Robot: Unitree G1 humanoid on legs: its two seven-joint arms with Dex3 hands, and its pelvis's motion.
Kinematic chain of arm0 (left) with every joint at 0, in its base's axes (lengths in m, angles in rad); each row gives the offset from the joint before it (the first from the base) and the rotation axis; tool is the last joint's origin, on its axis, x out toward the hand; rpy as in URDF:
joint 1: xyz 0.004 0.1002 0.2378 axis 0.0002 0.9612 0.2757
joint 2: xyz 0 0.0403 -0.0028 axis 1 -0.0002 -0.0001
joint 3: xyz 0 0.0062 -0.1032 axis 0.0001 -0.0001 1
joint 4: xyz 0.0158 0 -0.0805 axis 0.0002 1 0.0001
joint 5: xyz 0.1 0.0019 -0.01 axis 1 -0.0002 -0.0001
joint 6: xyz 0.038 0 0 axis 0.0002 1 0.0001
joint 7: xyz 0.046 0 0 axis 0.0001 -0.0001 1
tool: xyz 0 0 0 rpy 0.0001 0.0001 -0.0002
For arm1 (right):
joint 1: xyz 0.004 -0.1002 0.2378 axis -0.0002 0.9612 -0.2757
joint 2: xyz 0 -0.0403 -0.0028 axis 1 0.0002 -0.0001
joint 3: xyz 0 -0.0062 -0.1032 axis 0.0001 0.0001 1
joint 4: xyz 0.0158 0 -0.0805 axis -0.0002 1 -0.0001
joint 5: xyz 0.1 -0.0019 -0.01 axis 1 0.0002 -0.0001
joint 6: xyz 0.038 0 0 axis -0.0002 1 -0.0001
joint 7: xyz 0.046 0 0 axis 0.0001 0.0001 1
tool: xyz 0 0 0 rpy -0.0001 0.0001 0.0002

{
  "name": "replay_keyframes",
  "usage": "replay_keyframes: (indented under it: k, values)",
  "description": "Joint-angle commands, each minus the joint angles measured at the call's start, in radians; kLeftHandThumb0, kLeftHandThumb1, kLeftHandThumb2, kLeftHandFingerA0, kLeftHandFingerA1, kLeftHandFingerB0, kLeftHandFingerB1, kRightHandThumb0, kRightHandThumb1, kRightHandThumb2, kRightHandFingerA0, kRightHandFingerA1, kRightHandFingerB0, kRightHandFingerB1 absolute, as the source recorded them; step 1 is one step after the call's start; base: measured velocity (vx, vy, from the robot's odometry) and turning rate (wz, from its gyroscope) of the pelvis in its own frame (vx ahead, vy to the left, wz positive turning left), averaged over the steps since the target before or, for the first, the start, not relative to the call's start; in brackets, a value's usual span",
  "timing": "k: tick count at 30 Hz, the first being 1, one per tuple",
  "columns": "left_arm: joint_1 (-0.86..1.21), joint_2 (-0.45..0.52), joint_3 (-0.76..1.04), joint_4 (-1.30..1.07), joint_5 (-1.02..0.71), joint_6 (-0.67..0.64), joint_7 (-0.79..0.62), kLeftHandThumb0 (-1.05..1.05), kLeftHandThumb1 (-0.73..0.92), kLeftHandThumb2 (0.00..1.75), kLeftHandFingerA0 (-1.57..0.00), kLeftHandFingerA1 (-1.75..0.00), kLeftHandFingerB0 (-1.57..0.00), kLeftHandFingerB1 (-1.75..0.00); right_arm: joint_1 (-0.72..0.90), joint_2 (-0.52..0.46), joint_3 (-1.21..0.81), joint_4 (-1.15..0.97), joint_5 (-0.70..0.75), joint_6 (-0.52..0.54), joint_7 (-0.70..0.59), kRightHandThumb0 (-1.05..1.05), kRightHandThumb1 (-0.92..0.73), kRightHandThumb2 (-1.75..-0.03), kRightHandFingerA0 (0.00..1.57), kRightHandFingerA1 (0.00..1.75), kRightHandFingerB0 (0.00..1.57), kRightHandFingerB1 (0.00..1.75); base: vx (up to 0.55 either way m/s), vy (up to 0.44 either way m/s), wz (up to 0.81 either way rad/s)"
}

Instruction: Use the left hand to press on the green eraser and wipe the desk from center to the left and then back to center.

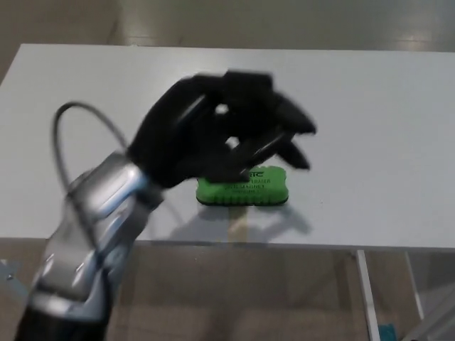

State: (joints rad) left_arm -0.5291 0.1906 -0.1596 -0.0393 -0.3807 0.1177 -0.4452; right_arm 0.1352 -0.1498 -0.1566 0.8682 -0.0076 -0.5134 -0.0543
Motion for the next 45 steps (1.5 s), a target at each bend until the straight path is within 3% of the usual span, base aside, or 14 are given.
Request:
replay_keyframes:
  k: [1, 6, 11, 22, 25, 26, 32, 33, 45]
  values:
    - [-0.245, -0.125, -0.016, 0.366, 0.150, 0.089, 0.179, -0.14, 0.78, 0.74, -1.02, -0.90, -0.84, -1.02, 0.019, 0.005, -0.011, -0.003, 0.027, -0.011, 0.032, -0.47, -0.76, -0.63, 0.64, 0.45, 0.49, 0.36, 0.00, 0.000, 0.00]
    - [-0.341, -0.164, -0.008, 0.559, 0.177, 0.070, 0.217, -0.14, 0.77, 0.77, -1.03, -0.92, -0.83, -1.04, 0.017, 0.016, -0.021, -0.006, 0.040, -0.009, 0.040, -0.46, -0.75, -0.64, 0.65, 0.47, 0.48, 0.35, 0.00, 0.000, 0.00]
    - [-0.415, -0.193, -0.026, 0.762, 0.234, 0.069, 0.281, -0.14, 0.78, 0.75, -1.07, -0.82, -0.85, -1.00, 0.020, 0.011, -0.011, -0.013, 0.020, 0.000, 0.037, -0.46, -0.76, -0.63, 0.64, 0.45, 0.50, 0.36, 0.00, 0.000, 0.00]
    - [-0.424, -0.199, 0.002, 0.979, 0.280, -0.029, 0.323, -0.14, 0.80, 0.72, -1.05, -0.85, -0.85, -1.00, 0.030, 0.003, -0.002, -0.022, 0.006, -0.007, 0.042, -0.46, -0.77, -0.65, 0.63, 0.44, 0.51, 0.36, 0.00, 0.000, 0.00]
    - [-0.421, -0.196, 0.011, 1.005, 0.291, -0.047, 0.319, -0.14, 0.80, 0.71, -1.04, -0.84, -0.85, -1.00, 0.026, 0.001, -0.001, -0.010, 0.000, -0.020, 0.040, -0.46, -0.76, -0.65, 0.63, 0.44, 0.51, 0.37, 0.00, 0.000, 0.00]
    - [-0.416, -0.193, 0.012, 1.012, 0.295, -0.048, 0.319, -0.22, 0.72, 0.89, -1.03, -0.90, -0.85, -0.97, 0.025, -0.001, 0.002, -0.004, -0.005, -0.023, 0.037, -0.46, -0.77, -0.65, 0.63, 0.44, 0.51, 0.37, 0.00, 0.000, 0.00]
    - [-0.389, -0.179, 0.024, 1.040, 0.326, -0.071, 0.320, -0.23, 0.72, 0.90, -1.03, -0.89, -0.84, -0.97, 0.033, 0.004, 0.003, 0.003, -0.002, -0.024, 0.039, -0.47, -0.77, -0.64, 0.64, 0.45, 0.54, 0.37, 0.00, 0.000, 0.00]
    - [-0.386, -0.175, 0.028, 1.044, 0.327, -0.071, 0.323, -0.16, 0.85, 0.68, -1.04, -0.83, -0.85, -1.01, 0.035, 0.005, 0.003, -0.005, 0.002, -0.016, 0.044, -0.47, -0.76, -0.64, 0.65, 0.45, 0.55, 0.37, 0.00, 0.000, 0.00]
    - [-0.366, -0.150, 0.102, 1.078, 0.321, -0.087, 0.342, -0.15, 0.85, 0.69, -1.04, -0.83, -0.87, -0.99, 0.040, 0.001, 0.012, -0.025, -0.001, 0.013, 0.056, -0.48, -0.77, -0.65, 0.64, 0.43, 0.56, 0.38, 0.00, 0.000, 0.00]
